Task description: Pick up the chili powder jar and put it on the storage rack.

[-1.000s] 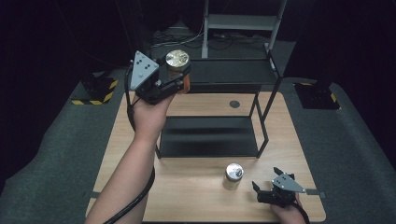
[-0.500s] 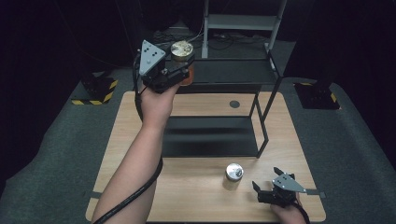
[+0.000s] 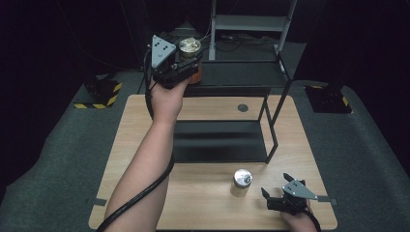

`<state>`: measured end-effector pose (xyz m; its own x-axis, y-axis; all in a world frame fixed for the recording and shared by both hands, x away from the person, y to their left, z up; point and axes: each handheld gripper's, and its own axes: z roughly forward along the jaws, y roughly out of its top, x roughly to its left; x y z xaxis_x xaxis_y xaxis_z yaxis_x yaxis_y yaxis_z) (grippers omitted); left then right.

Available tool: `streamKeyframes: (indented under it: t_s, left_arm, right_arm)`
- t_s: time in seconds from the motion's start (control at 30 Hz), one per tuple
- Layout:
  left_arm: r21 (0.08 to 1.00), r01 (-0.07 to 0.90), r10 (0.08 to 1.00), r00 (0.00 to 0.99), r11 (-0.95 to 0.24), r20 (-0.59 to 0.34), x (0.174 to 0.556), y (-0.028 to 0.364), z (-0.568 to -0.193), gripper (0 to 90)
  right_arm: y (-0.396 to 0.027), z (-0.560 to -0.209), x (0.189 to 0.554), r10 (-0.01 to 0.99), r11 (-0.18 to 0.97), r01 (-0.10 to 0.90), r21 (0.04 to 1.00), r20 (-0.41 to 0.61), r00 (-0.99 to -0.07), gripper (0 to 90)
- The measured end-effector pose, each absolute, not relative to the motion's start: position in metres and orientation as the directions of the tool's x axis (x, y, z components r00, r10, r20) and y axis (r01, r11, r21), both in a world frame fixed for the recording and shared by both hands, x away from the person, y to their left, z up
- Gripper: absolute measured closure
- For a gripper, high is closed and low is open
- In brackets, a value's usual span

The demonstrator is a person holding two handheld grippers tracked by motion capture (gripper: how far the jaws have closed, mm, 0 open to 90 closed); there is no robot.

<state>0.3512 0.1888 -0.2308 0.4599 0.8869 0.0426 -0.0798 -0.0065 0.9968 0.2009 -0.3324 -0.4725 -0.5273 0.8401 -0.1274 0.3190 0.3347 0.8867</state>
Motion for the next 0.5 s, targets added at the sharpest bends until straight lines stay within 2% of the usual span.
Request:
streamKeyframes:
  t_s: [0.5]
  left_arm:
    - [0.999,-0.046,0.894,0.447,0.003,0.018,0.3597,0.1861,-0.2359,34.6]
  right_arm:
    - [-0.3324,-0.4725,0.2008,0.839,0.336,0.317,0.887,-0.129,-0.529,0.0]
